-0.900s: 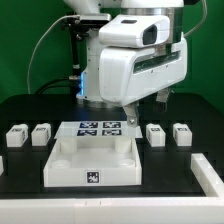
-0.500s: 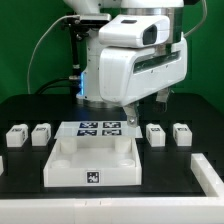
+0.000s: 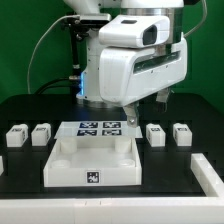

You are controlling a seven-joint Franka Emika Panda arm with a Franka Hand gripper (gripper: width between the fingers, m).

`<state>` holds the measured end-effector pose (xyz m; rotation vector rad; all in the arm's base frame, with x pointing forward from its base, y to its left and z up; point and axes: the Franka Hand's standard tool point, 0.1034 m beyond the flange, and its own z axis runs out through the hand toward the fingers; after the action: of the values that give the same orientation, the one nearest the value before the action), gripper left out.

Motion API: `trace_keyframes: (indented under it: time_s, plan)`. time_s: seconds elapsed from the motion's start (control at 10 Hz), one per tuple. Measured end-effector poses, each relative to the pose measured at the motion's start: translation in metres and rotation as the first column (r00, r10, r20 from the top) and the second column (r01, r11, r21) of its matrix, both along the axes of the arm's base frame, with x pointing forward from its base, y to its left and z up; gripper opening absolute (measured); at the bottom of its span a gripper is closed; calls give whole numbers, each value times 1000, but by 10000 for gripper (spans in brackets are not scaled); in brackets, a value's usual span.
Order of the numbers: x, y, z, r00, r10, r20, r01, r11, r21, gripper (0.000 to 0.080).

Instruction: Assemble one leg

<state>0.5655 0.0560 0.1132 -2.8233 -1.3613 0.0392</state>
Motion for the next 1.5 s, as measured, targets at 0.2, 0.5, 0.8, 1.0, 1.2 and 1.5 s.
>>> trace_keyframes:
  time_s: [0.2,0.5,0.8,1.0,1.2,1.5]
  plan:
    - [-25,-12,-1,992,128,17,-128,992,-1,650]
    - [-80,-48,-19,919,394,8,-394,919,3,650]
    - [-87,-53,-24,922,387,0,-387,922,8,650]
    - [-87,-53,-25,922,386,-2,-386,922,9,650]
    - [-95,-67,-35,817,574,48,-575,818,-10,650]
    - [-134,-89,-69,729,683,48,-684,729,3,650]
